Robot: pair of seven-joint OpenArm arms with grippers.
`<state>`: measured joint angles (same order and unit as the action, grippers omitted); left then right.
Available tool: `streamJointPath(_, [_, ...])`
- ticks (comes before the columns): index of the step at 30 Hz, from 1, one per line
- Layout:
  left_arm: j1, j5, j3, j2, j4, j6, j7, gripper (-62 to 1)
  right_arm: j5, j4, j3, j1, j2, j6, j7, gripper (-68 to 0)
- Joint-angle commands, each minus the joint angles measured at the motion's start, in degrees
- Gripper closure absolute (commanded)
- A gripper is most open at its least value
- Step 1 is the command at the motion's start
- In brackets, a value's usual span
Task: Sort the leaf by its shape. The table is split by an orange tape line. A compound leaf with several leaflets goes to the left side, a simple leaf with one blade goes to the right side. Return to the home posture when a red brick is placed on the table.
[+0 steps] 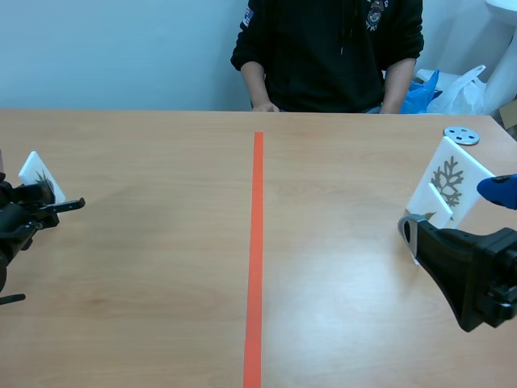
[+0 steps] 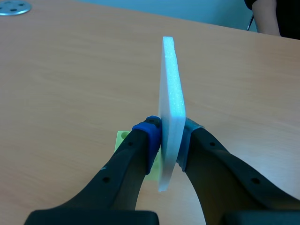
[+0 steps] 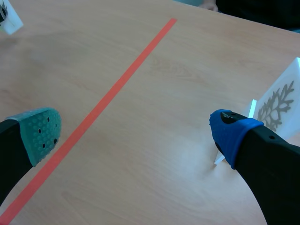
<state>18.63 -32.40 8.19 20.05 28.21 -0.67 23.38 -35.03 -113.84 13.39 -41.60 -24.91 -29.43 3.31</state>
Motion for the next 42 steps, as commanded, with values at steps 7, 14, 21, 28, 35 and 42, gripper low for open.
streamJointPath(7, [3.0,0.3,-0.1,-1.5,-3.3,-0.1,3.7,-9.0,-0.6,-0.2,0.2,0.7,-0.1,0.0,-0.7,-67.9])
streamJointPath(14, [3.1,1.8,-0.1,-1.4,-4.8,0.0,3.6,-13.5,-0.6,-0.2,0.2,0.7,-0.1,0.0,-0.7,-67.9])
streamJointPath(21, [3.2,1.7,-0.1,-1.4,-4.7,-0.1,4.3,-25.2,-0.6,-0.2,0.2,0.7,-0.1,0.0,-0.7,-67.9])
streamJointPath(28, [3.0,1.7,-0.1,0.4,-0.4,-4.3,5.1,-46.4,-0.6,-0.2,0.2,0.7,-0.1,0.0,-0.7,-67.9])
streamJointPath(35, [-0.3,1.7,-0.1,3.1,10.7,-8.9,2.1,-60.8,-0.6,-0.2,0.2,0.7,-0.2,0.0,-0.7,-67.9])
streamJointPath(42, [-8.1,1.7,-0.1,7.0,27.0,-17.2,-4.3,-62.3,-0.6,-0.2,0.2,0.7,-0.2,0.0,-0.7,-67.9])
